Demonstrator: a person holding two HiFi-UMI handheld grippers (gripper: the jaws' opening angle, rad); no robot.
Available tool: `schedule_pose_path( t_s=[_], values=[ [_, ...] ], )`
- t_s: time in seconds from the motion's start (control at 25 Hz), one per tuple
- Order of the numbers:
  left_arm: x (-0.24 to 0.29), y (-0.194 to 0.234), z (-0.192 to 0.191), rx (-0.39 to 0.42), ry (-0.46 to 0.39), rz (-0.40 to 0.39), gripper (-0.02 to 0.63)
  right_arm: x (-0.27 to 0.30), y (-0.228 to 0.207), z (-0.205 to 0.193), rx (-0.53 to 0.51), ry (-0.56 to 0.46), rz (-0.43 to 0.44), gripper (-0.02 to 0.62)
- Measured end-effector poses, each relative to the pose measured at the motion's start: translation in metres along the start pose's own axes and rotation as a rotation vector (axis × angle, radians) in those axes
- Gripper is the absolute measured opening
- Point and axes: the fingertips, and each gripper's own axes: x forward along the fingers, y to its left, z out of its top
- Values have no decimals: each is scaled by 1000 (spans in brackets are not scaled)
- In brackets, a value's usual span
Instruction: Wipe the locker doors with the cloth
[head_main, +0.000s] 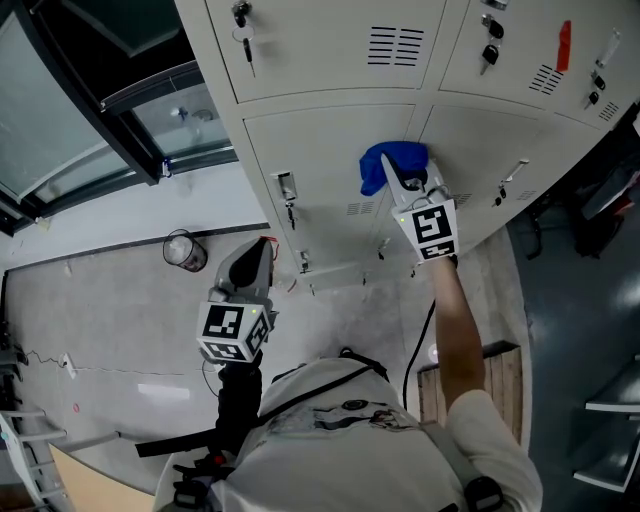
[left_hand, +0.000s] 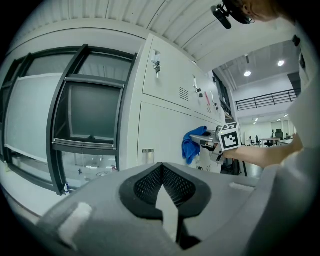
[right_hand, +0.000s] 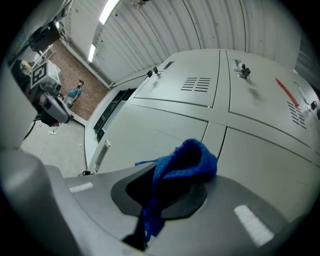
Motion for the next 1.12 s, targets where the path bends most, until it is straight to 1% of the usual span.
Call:
schedule_pose_path(
  t_s=[0.28,0.44,0.72,1.12],
  values=[
    [-4,2,1,6,-6,6,-5,-1,13,-29,38,36,29,28],
    [-7,1,1,9,-5,8,-3,1,20,-33,54,37,32,28],
    [-13,2,-1,6,0,20,-5,12,39,-27,98,24,45,28],
    [-33,12,-1,1,-9,63,-5,40,85,3,154,-24,99,28]
  ],
)
